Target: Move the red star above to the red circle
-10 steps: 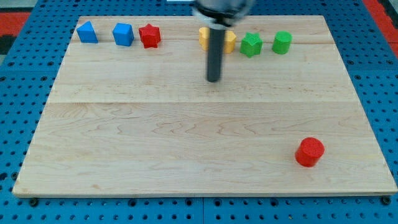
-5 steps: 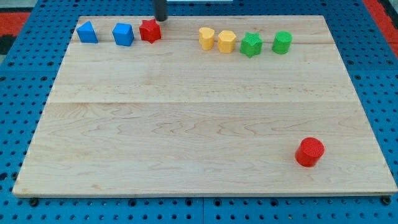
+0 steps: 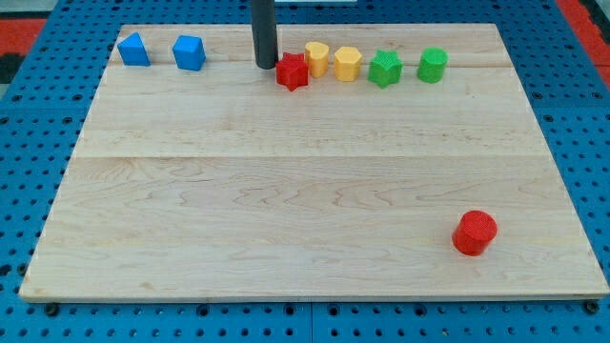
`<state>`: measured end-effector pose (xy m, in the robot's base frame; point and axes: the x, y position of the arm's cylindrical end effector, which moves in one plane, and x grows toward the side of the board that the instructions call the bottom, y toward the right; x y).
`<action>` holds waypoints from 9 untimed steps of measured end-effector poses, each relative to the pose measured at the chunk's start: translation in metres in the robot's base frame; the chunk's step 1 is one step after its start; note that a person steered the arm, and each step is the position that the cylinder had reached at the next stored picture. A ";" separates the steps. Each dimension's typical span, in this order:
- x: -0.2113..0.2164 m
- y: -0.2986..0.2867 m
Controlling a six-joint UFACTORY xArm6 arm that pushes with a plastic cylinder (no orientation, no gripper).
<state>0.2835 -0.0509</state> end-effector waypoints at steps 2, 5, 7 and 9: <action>0.018 0.075; 0.071 0.162; 0.073 0.173; 0.140 0.197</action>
<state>0.4237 0.1464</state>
